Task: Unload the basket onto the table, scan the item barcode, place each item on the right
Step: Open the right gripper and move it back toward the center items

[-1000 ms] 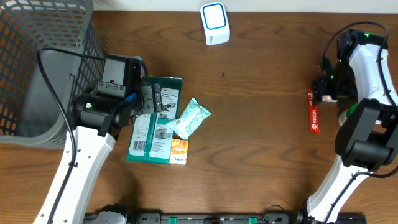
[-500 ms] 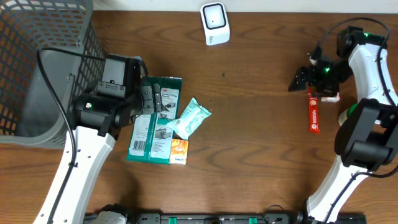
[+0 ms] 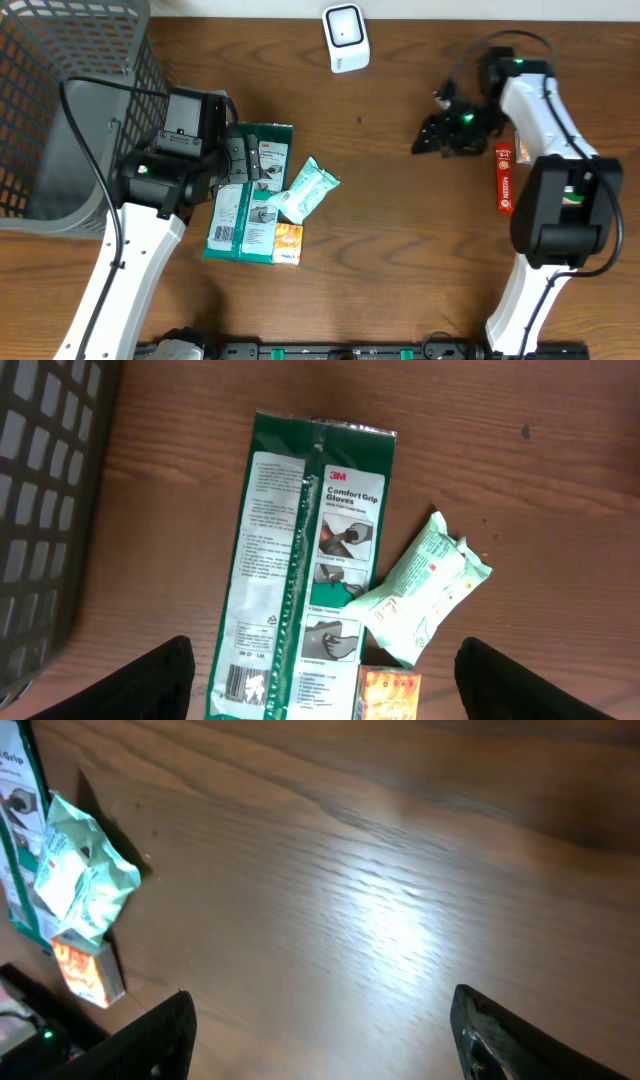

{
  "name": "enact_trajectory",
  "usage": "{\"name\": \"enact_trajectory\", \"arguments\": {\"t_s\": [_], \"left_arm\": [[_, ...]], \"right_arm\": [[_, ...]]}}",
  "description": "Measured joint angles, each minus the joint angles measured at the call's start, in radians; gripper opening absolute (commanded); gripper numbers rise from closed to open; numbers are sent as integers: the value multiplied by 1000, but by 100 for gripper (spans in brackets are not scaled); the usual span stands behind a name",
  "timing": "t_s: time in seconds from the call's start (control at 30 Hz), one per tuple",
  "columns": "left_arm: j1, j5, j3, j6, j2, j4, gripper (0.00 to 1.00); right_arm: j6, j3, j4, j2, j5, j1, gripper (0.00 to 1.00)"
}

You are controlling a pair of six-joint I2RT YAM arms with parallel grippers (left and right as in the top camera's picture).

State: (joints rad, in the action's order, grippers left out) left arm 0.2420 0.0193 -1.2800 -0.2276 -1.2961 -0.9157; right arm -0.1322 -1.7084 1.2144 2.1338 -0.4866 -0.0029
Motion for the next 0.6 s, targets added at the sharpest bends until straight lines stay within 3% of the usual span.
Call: {"name": "enact_trajectory", "arguments": {"t_s": [0.27, 0.6], "left_arm": [[0, 0, 0, 0, 0, 0, 84], [0, 0, 0, 0, 0, 0, 84]], "right_arm": [[82, 10, -84, 0, -8, 140, 73], [289, 10, -196, 0, -9, 328, 75]]}}
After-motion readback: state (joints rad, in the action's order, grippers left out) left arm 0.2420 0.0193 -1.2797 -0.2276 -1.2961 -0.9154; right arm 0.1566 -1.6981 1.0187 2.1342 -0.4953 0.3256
